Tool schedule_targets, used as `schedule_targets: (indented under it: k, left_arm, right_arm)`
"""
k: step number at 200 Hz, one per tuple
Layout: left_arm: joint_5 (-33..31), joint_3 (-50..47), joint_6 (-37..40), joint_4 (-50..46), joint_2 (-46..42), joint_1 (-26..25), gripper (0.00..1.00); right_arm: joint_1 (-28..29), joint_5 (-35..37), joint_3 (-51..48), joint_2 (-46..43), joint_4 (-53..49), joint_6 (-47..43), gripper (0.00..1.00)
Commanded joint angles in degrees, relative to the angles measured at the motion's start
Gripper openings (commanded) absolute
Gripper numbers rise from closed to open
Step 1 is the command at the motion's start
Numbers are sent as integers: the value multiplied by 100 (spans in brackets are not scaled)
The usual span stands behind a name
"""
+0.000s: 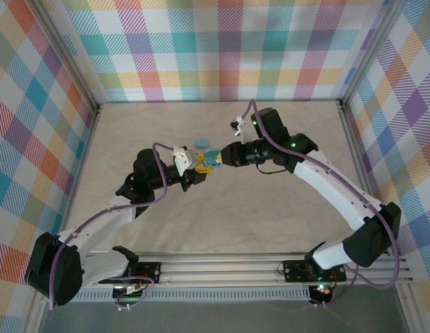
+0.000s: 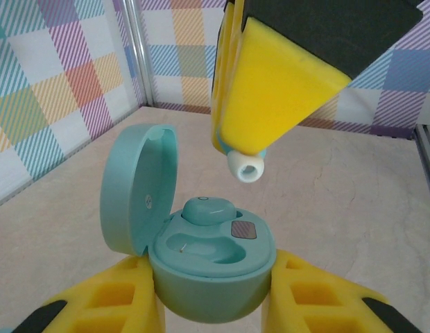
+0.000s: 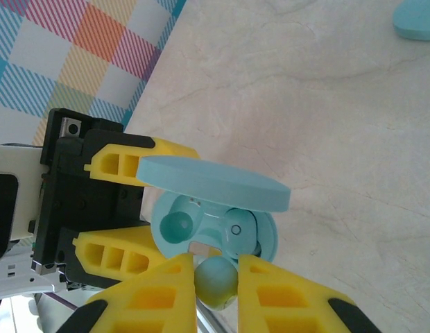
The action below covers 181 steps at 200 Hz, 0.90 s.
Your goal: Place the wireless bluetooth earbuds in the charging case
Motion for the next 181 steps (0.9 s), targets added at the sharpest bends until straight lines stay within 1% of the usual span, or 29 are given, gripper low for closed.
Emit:
schedule_targets:
  k: [1,90,181]
  left_arm:
    - [-43,180,114,215,-7,-78,0]
    - [-175,136,167,109,-144,-144,0]
    - [-158,109,187,21,-282,-183,0]
  right_arm:
    - [156,80,340,66,-170,-96,17]
    - [536,669,803,371,-707,-26,18]
    - [631,962,932,532,-908,-39,18]
